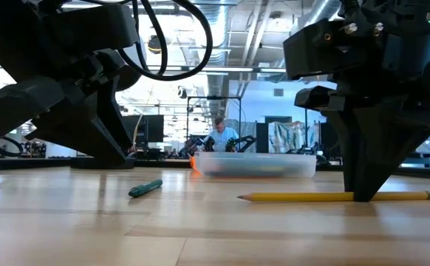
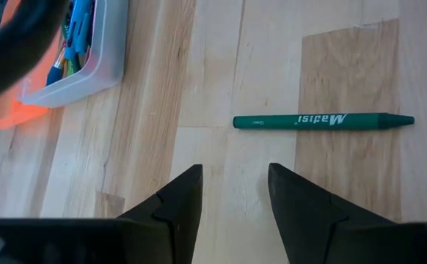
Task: Pick & place school supplies into a supply box
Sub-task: Put the yellow pencil into the orange supply box
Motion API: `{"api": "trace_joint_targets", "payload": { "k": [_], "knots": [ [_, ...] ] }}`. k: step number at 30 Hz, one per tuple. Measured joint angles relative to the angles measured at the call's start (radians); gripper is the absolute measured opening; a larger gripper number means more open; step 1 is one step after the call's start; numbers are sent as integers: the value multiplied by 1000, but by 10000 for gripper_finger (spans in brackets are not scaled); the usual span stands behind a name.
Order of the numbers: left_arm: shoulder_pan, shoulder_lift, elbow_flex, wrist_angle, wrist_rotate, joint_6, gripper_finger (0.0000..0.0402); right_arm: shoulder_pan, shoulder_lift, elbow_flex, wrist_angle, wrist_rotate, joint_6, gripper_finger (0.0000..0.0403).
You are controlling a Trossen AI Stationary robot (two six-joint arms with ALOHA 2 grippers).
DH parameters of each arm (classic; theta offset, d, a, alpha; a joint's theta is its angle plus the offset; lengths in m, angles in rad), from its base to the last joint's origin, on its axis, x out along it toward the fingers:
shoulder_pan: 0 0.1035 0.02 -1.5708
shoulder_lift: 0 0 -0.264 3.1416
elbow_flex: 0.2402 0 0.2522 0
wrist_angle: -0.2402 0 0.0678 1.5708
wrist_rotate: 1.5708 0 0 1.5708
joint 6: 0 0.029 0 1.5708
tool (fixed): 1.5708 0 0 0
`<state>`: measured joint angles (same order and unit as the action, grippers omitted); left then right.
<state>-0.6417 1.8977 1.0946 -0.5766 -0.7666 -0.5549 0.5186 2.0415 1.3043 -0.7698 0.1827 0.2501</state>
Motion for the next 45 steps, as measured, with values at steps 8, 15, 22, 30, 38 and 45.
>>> {"api": "trace_joint_targets", "payload": {
  "k": [8, 15, 22, 30, 38, 45],
  "knots": [
    [0, 0, 0, 0, 0, 1, 151, -1, 0, 0, -4, 4, -7, 2],
    [0, 0, 0, 0, 0, 2, 151, -1, 0, 0, -18, 38, -16, 2],
    [0, 0, 0, 0, -7, 3, 151, 8, -2, 30, -146, 156, -16, 1],
    [3, 0, 0, 0, -8, 3, 151, -18, -2, 88, -316, 348, -15, 0],
    [3, 0, 0, 0, -8, 10, 151, -108, -5, 95, -356, 555, -41, 0],
    [3, 0, 0, 0, -8, 10, 151, -215, -6, 96, -348, 636, -81, 0]
  ]
}}
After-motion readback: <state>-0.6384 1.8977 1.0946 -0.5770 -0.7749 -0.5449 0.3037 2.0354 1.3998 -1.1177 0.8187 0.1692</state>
